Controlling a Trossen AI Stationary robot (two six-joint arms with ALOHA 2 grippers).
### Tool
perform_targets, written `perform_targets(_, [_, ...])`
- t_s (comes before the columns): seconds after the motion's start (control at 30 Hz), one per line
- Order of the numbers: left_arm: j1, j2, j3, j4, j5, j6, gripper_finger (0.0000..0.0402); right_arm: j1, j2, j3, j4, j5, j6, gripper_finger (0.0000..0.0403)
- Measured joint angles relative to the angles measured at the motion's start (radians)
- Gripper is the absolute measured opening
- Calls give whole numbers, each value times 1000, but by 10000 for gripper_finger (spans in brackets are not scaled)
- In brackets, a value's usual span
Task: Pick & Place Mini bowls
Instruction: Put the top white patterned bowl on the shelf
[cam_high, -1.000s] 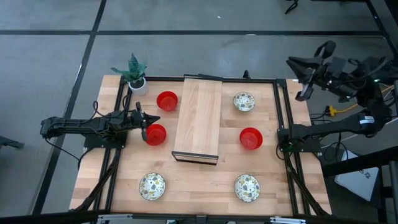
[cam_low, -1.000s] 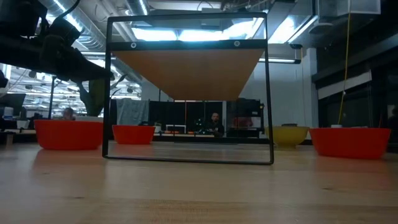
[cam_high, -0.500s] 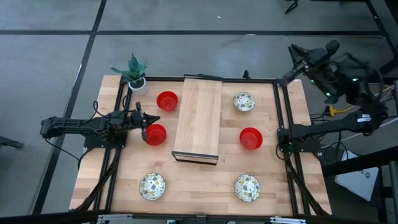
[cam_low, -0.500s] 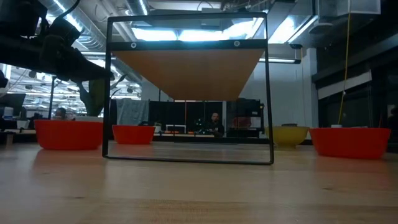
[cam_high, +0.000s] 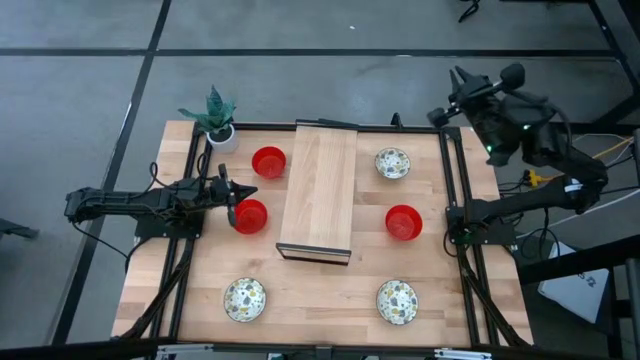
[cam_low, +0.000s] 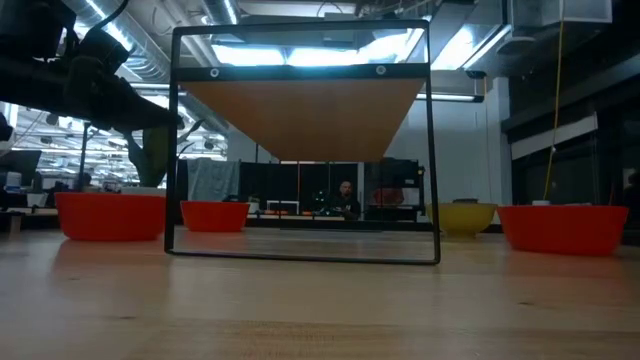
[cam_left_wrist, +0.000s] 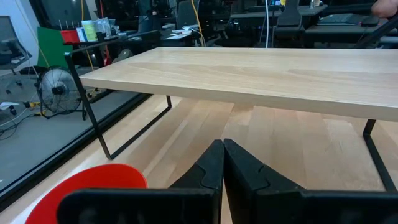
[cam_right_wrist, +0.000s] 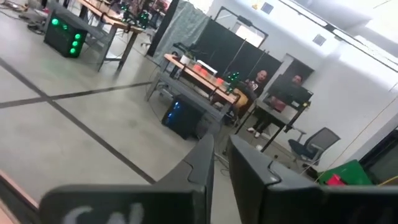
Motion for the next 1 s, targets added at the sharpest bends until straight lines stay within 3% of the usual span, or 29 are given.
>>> perform_targets(0.57, [0,0,0,0,0,0,4,0,15,8,34,-4,-58,49])
perform_targets(1.0, [0,0,0,0,0,0,4,0,131,276,-71,-4,-42,49])
